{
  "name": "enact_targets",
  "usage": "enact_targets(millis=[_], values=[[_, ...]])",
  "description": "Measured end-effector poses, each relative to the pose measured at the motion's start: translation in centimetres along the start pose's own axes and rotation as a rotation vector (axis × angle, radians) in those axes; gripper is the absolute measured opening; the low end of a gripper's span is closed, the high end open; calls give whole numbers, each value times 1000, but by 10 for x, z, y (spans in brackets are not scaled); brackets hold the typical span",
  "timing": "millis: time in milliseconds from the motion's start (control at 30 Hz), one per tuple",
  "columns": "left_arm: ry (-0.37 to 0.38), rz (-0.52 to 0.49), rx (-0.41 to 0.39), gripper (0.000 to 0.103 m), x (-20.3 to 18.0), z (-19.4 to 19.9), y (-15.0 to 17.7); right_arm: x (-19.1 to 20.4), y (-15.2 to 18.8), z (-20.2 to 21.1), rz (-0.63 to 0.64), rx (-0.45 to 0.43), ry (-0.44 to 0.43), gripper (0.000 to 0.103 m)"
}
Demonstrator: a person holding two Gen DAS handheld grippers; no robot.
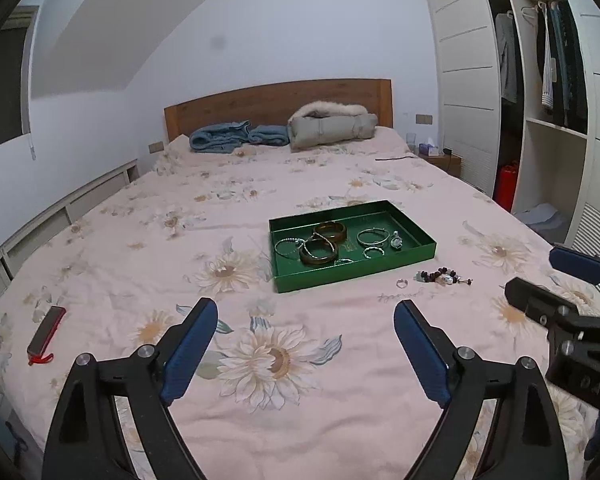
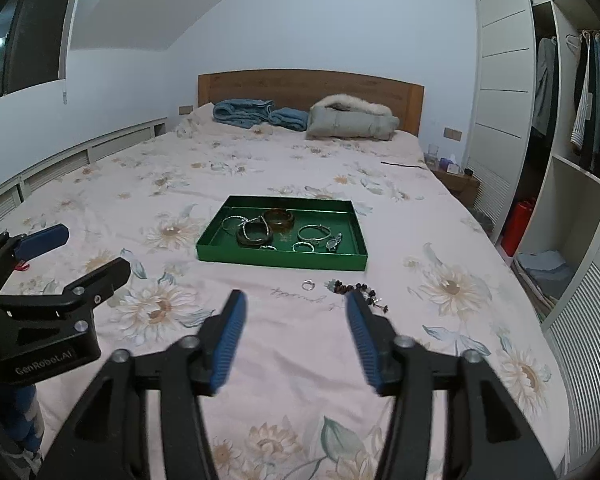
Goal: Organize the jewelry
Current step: 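Lift both grippers away from the green tray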
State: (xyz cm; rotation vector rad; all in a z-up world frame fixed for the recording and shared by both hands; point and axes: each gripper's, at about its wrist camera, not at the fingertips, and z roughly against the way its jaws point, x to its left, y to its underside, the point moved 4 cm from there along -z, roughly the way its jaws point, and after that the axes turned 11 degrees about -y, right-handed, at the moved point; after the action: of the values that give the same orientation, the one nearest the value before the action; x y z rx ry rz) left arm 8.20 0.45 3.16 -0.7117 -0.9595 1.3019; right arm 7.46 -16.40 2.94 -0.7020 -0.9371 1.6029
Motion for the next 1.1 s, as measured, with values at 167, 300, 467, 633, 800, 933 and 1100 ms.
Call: enact_targets(millis=[167,300,467,633,800,933,1100], values=[[-7,6,-12,93,3,11,2,10,5,12,16,-9,3,71],[-17,3,-13,95,3,16,4,12,10,18,30,-7,16,74],[-32,0,-17,98,2,22,5,12,13,22,28,-9,10,75],[-18,1,-6,99,0,24,4,13,14,23,48,-10,33,75],[-16,-5,8,99,-2,24,4,12,16,24,43,-12,32,75],[-11,-13,30,100,-4,20,5,10,18,21,36,7,32,75],[-5,-22,67,100,-7,14,9,10,22,12,24,47,29,75]])
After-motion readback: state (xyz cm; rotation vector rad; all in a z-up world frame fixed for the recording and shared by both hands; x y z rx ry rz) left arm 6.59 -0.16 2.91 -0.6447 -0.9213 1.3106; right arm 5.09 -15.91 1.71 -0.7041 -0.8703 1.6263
